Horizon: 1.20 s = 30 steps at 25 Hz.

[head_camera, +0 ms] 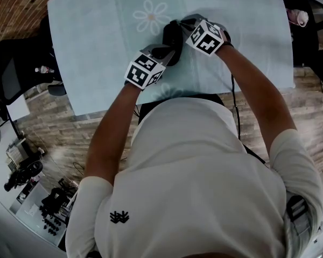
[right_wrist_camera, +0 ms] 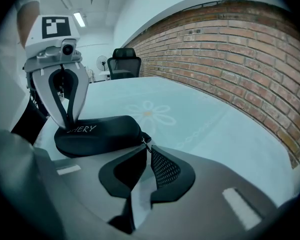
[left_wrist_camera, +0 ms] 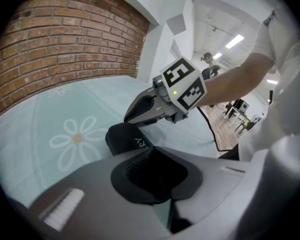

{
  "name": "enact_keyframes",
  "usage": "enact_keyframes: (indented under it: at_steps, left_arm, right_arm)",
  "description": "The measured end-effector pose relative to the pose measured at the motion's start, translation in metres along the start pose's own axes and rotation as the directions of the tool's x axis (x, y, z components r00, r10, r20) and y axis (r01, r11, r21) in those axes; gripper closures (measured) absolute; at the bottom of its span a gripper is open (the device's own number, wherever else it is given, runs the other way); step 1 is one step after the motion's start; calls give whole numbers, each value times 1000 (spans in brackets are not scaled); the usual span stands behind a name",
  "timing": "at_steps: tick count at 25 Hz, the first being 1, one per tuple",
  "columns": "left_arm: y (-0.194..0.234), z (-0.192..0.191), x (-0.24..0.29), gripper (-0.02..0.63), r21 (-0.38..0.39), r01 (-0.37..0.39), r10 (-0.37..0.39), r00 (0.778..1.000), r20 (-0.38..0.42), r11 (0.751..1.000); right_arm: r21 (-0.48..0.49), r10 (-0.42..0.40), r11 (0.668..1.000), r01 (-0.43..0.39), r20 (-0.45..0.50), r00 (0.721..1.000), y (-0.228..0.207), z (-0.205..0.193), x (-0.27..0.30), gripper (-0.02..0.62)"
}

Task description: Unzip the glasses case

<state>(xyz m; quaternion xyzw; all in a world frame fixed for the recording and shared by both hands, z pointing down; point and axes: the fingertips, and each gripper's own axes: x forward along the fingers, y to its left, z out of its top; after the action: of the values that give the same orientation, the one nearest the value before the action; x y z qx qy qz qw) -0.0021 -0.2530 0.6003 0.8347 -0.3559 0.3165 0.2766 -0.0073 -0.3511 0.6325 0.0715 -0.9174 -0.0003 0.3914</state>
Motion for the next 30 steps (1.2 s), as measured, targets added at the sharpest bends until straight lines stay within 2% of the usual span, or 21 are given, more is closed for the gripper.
enact_keyframes:
  at_steps: [4,8,15,24,30]
  left_arm:
    - [2,1,-4,551,-6,-19,19,1000,6,1000]
    - [-4,2,-5,551,23,-47,47,999,20,999]
    - [1,13,-21,551,26,-69,66,991,121,997]
    - [-12,-6,-69,551,38,-25,18,984,179,999]
    - [-23,-30,-117,551,-13,28,-24,972,233,1000]
  right_arm:
    - [47,-43,998,44,-25,999,-4,-10,-4,569]
    - [91,-96,991,99,-39,995,-3,-24,-29,569]
    - [193,-171,965,175,-39,984,24,-45,-55,595]
    - [329,-265,906,266,-49,963,98,-48,-99,595]
    - [384,-328,867,317,-38,944,157,-31,-124,595]
